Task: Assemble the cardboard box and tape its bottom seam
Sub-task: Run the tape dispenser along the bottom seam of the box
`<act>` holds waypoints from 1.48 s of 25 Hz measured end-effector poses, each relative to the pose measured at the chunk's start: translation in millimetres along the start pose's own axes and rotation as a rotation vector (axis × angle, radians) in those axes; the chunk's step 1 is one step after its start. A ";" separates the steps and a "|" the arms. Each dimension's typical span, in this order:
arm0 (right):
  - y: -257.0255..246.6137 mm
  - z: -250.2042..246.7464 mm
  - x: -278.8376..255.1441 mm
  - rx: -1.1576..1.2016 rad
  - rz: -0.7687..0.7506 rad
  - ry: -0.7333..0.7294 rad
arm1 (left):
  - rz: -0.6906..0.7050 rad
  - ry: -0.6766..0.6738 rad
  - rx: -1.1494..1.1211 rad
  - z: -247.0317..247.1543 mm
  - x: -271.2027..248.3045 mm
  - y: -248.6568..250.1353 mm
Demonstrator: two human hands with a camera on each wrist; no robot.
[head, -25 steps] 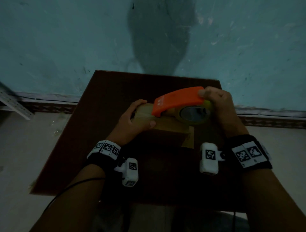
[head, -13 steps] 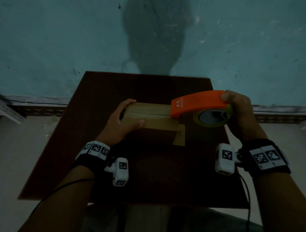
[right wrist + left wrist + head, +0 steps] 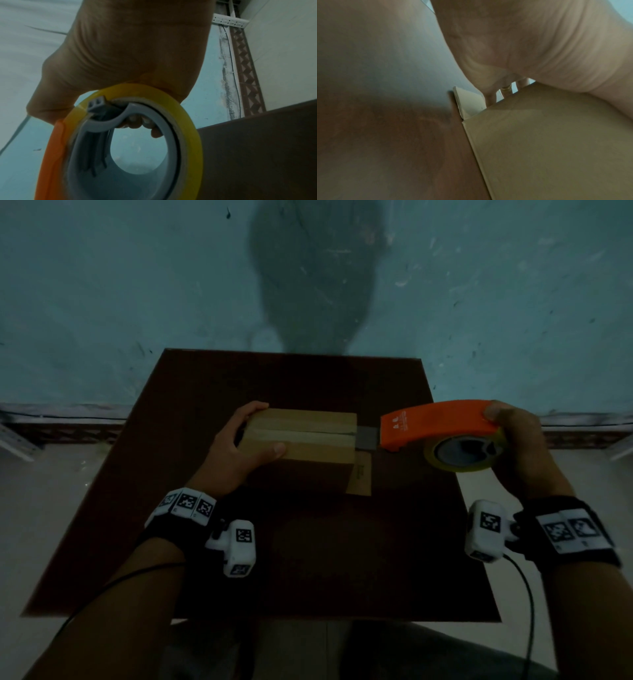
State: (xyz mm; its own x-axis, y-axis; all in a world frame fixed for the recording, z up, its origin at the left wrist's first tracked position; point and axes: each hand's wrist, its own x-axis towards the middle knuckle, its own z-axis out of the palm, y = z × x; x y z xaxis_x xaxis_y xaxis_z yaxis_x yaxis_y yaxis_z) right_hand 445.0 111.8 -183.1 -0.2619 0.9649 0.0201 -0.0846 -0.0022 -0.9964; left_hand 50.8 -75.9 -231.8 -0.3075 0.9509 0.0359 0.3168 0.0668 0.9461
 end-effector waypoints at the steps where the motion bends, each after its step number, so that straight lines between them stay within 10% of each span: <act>1: 1.7 1.3 0.0 0.001 0.000 -0.004 | -0.001 0.001 -0.001 -0.5 0.8 -0.2; 29: 14.6 51.5 -4.8 -0.291 -0.022 -0.133 | -0.057 0.049 0.039 -31.9 6.9 3.4; 37: 21.4 89.5 -13.4 -0.412 0.011 -0.262 | 0.051 0.336 0.242 -31.9 14.0 -1.2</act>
State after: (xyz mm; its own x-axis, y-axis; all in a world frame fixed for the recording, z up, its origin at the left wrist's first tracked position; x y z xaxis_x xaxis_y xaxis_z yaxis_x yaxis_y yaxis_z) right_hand 360.6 75.3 -197.3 -0.4980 0.8669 -0.0232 0.2930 0.1430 -0.9453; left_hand 17.5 -72.3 -222.2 -0.5492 0.8058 0.2216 0.5285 0.1295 0.8390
